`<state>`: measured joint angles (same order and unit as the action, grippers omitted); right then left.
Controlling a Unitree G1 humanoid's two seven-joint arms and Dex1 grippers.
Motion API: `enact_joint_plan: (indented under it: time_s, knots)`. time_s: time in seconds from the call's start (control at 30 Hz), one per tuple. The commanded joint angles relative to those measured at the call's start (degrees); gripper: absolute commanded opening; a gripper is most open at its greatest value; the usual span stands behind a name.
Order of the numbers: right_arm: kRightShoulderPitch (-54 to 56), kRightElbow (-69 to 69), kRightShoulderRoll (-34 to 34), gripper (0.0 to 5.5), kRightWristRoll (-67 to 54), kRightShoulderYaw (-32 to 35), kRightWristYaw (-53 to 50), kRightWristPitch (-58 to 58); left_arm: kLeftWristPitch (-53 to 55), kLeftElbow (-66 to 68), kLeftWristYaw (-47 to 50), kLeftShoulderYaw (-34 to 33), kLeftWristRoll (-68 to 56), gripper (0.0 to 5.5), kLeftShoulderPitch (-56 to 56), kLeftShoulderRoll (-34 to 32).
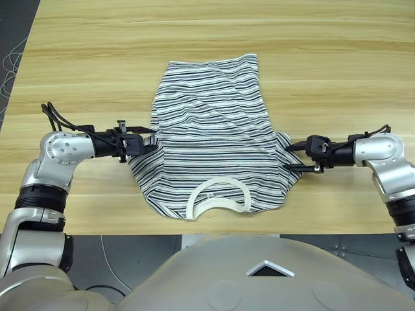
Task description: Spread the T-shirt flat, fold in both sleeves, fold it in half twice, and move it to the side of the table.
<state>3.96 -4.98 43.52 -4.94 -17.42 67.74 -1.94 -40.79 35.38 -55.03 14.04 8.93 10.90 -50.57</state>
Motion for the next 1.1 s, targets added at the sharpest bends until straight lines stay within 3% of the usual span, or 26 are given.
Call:
enact_joint_plan:
  time_s: [0.03,0.43,0.87,0.93,1.1]
  knots:
    - [-2.64,1.51,1.11,2.51,-0.05,-0.37,0.72,-2.56,-0.08,2.17,0.15,1.28,2.32,2.06,0.44,0.14]
    - [-0.84,2.0,-0.21,2.51,-0.91,2.19,-1.46,-2.61,-2.45,1.69,-1.21,0.86,-0.31,2.06,1.31,0.31]
    - [1.41,11.82,3.37,2.51,-4.76,8.27,-0.28,-6.5,4.08,-6.04,-8.24,-2.93,-5.46,2.06,7.32,-5.12]
    - [1.41,12.73,3.51,2.51,-5.23,9.22,-0.8,-6.74,9.23,-9.29,-9.66,-4.91,-9.17,2.06,6.28,-5.74]
    - [-1.44,14.8,3.26,2.51,-5.57,11.03,-2.81,-6.97,34.39,-12.91,-20.1,-14.18,-30.22,2.06,0.43,-7.09]
